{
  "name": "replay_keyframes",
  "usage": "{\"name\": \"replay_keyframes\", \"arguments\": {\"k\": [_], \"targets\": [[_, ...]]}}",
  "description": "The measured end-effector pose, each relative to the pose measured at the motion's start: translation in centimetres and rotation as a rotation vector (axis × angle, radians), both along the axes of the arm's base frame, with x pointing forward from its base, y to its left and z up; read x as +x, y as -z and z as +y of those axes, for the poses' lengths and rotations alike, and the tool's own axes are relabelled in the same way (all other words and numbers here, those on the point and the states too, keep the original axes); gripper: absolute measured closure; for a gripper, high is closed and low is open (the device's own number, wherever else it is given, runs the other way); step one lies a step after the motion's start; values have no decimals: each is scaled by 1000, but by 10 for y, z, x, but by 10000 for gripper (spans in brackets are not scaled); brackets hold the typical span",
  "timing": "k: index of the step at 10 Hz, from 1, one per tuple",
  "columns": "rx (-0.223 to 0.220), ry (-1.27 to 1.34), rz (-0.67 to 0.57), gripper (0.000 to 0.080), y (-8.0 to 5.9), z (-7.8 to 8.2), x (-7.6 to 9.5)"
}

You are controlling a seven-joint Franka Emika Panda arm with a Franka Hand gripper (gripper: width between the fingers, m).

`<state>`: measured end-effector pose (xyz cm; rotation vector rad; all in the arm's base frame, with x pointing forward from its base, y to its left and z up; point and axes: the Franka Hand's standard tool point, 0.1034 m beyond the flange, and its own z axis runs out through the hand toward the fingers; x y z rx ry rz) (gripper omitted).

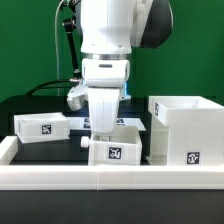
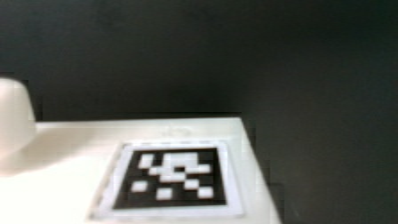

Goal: Assemble drawer

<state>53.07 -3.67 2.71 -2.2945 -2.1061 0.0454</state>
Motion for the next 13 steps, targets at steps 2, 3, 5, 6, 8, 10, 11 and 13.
{"name": "replay_keyframes", "arguments": {"k": [2,3,5,6,8,10,11,13], "targets": [[1,8,2,758,1,-3,-1],[2,0,4,757,3,-8,-2],[16,-40,12,757,8,-9,-4],[35,-51,9,757,7,-12,-2],[43,-59,13,757,7,5,0],[48,-72,15,757,9,15,1],[48,-70,15,757,9,13,0],[45,-67,-14,757,10,13,1]]}}
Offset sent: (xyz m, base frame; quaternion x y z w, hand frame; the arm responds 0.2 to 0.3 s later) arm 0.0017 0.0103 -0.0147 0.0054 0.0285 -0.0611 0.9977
